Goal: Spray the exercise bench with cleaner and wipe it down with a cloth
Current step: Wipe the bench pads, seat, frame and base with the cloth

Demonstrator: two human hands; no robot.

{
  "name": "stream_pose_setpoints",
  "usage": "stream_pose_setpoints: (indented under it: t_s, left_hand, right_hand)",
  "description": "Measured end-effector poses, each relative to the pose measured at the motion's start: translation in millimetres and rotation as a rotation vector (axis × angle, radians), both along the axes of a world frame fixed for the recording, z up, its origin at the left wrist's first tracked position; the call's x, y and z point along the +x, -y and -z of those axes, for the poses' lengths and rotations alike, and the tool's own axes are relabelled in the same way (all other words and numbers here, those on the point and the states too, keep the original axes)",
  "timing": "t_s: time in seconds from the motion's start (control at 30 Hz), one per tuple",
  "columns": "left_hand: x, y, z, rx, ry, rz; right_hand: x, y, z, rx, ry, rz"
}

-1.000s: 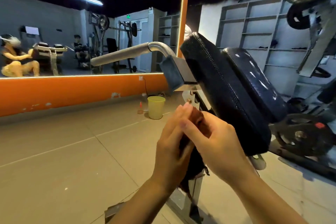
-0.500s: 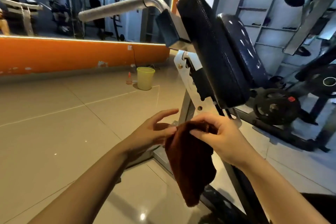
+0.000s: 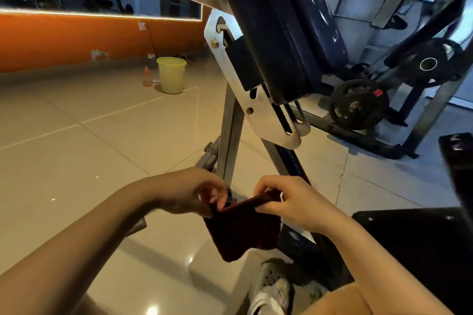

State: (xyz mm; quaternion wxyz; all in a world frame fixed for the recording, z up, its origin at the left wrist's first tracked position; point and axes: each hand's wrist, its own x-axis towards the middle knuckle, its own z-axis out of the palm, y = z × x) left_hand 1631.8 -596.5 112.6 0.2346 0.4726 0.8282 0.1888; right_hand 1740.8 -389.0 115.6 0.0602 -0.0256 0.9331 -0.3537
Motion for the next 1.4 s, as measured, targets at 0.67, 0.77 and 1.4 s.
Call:
stream_pose_setpoints:
  t_s: [0.67,0.77,1.4]
  left_hand:
    - [3.2,-29.7,19.0,0.054,-0.186,-0.176]
    - [-1.8,-22.2,15.0,0.119,-0.147,-0.272]
    - [-78.4,-44.2,142.9,0.379,0.248,-0.586]
  right_hand:
    - [-11.9,-11.0,24.7,0.237,0.045,0.089]
    - [-28.6,-4.2,18.3,0.26,0.0,0.1]
    - [-124.1,-42.8,120.7,0.218,0.156,0.229]
